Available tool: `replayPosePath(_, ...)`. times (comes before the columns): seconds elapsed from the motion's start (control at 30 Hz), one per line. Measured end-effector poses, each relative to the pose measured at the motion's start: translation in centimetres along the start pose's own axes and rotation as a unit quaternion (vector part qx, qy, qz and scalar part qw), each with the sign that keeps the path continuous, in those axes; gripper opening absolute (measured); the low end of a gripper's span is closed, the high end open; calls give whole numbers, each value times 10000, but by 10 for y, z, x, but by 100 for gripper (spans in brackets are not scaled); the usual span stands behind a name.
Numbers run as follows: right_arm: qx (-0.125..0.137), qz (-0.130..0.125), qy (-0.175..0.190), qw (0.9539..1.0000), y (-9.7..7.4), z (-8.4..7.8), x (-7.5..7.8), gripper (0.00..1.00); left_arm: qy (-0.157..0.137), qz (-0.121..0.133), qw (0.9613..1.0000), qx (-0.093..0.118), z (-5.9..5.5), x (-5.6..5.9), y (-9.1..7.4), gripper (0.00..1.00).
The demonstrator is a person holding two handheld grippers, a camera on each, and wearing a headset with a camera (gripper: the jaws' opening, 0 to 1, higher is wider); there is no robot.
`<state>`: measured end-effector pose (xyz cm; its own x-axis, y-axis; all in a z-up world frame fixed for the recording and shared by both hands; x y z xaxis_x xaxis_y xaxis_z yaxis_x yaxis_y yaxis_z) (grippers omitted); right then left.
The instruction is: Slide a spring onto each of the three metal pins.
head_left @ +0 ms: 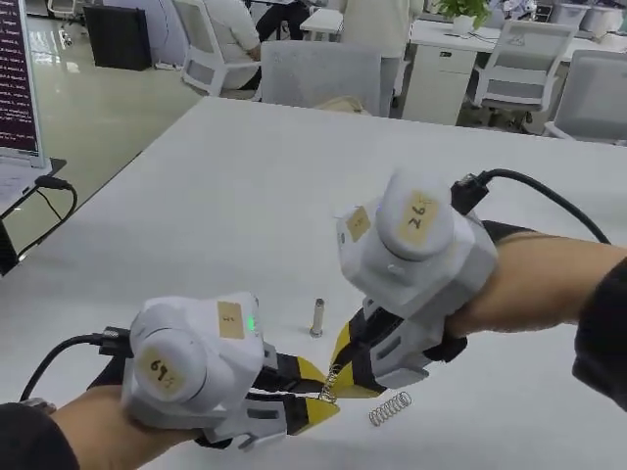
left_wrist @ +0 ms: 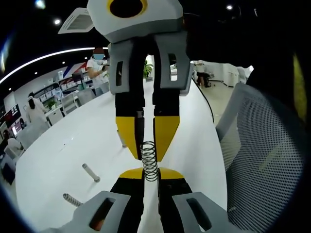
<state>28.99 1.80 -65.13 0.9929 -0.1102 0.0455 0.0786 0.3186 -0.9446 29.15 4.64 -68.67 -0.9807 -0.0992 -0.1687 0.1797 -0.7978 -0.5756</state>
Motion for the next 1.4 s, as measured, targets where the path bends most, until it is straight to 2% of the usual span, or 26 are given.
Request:
replayPosePath(0.57, -353, 180, -160, 9991, 3, 8, 7, 8, -134, 118, 9998, 37, -2, -6, -1, 2)
replayPosePath(1.4, -341, 203, -146, 9991, 4, 12, 14, 8, -458, 215, 9986, 145, -6, -13, -3, 3)
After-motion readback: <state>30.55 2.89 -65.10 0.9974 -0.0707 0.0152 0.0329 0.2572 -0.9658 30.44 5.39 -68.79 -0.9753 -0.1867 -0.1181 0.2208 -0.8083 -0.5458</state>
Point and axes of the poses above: the centre of the closed fingertips' face, and the gripper's own axes: y roughly forward along the fingers, x roughly to its right, z roughly out of its top, the point moved 4 cm from there along -y, roughly backward along the fingers, and after that the axes turned 8 degrees about -x, right-handed, at the moved point
